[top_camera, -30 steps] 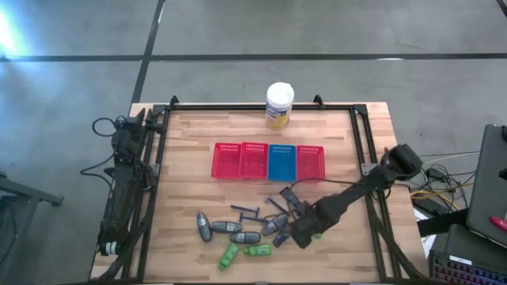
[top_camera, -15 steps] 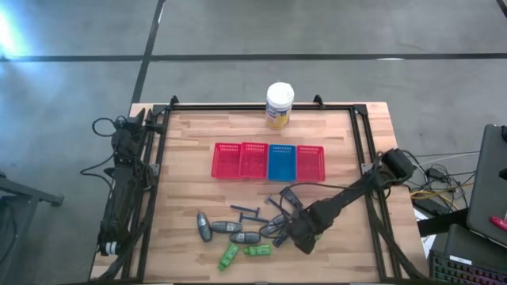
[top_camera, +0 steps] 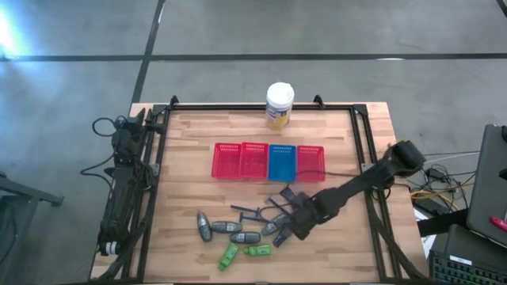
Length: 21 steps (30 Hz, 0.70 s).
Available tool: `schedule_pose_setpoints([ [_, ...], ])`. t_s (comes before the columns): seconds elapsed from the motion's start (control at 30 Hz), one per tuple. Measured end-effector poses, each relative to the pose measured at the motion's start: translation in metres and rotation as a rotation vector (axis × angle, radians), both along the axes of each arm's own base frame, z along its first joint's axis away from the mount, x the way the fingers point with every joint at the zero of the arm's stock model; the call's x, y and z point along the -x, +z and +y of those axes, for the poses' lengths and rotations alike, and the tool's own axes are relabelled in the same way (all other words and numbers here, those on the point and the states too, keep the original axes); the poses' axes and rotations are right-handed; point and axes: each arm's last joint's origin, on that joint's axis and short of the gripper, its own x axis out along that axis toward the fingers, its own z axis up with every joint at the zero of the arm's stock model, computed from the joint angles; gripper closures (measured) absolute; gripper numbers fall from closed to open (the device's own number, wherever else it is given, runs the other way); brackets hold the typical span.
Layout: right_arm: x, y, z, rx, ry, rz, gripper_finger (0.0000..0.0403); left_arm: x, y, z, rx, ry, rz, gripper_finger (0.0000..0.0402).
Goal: Pick & Place Travel size toiletries
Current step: Put the green shampoo into the right red bin
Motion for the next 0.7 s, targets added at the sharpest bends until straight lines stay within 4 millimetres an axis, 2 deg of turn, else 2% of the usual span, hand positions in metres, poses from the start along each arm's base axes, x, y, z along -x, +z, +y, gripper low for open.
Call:
schedule_pose_setpoints([
  [0.13, 0.017, 0.033, -0.022, 0.028, -0.22, -0.068, 0.0285, 0.0, 0.0, 0.0, 0.002, 0.001, 0.0, 0.0291],
  [0.2, 0.028, 0.047, -0.043, 0.051, -0.395, -0.118, 0.0279, 0.0, 0.0, 0.0, 0.002, 0.0, 0.0, 0.0291],
  [0.3, 0.041, 0.058, -0.077, 0.063, -0.62, -0.194, 0.0274, 0.0, 0.0, 0.0, 0.002, 0.0, 0.0, 0.0291],
  [0.37, 0.048, 0.058, -0.103, 0.057, -0.714, -0.21, 0.0273, 0.0, 0.0, 0.0, 0.002, 0.0, 0.0, 0.0291],
  [0.5, 0.054, 0.048, -0.147, 0.052, -0.752, -0.232, 0.0272, 0.0, 0.0, 0.0, 0.002, 0.0, 0.0, 0.0291],
  [0.7, 0.054, 0.035, -0.192, -0.019, -0.732, -0.254, 0.0269, 0.0, 0.0, 0.0, 0.002, 0.0, 0.0, 0.0291],
])
